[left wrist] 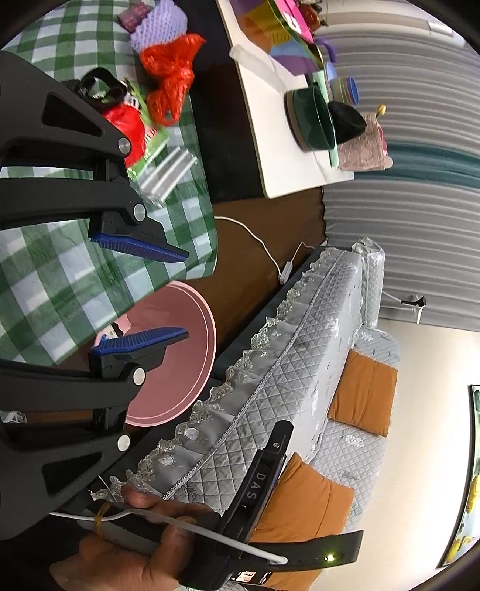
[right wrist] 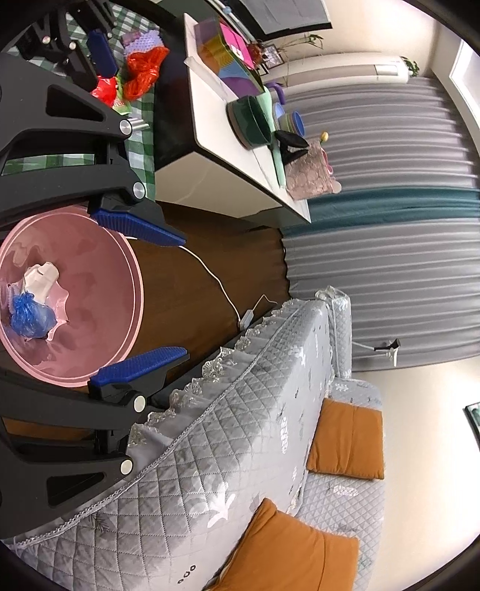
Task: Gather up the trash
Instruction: 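Open both tools to drop the blue bag and paper into the bin, then grasp the clear plastic tubes with the right tool while the left tool grasps the black band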
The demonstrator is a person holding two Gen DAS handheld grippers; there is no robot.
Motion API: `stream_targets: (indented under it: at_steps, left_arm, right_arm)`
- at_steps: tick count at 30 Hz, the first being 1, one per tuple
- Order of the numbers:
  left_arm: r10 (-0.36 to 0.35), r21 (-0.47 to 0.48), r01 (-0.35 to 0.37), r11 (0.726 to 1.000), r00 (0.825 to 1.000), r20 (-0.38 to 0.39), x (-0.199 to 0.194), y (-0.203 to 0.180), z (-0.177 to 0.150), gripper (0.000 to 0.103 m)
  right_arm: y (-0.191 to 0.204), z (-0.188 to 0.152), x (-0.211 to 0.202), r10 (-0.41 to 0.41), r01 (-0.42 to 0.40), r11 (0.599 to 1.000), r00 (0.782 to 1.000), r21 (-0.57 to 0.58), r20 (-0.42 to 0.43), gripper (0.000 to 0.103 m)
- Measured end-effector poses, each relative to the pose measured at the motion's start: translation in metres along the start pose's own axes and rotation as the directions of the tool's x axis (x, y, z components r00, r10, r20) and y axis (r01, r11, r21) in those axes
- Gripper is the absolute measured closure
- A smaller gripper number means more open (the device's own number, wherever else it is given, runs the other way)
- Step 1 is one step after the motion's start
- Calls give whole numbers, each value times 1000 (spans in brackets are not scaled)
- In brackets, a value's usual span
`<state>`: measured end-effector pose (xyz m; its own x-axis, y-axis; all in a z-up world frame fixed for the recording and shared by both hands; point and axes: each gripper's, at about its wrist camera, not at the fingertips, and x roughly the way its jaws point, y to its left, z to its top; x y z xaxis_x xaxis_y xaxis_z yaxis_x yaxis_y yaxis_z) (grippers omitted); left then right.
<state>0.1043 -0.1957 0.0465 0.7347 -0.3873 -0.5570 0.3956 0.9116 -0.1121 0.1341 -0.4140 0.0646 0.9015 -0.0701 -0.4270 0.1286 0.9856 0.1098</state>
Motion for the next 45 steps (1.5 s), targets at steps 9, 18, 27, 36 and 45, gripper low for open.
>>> stream_targets:
  at_steps: [9, 18, 27, 36, 45]
  left_arm:
    - [33, -26, -33, 999, 999, 16, -25, 23, -13, 68]
    - [80, -42, -79, 996, 996, 32, -54, 58, -18, 75]
    - [198, -120, -188, 975, 976, 85, -104, 129, -9, 78]
    - [271, -316, -246, 916, 962, 36, -112, 182, -53, 78]
    - [266, -304, -257, 917, 964, -12, -80, 190, -68, 78]
  right_arm:
    - [16, -5, -8, 27, -27, 999, 1000, -35, -8, 45]
    - [28, -7, -15, 72, -72, 997, 997, -38, -7, 47]
    - [46, -4, -22, 145, -145, 989, 989, -11, 5, 48]
    - [88, -10, -16, 234, -235, 971, 972, -43, -24, 49]
    - [129, -31, 18, 292, -302, 950, 949, -79, -116, 49]
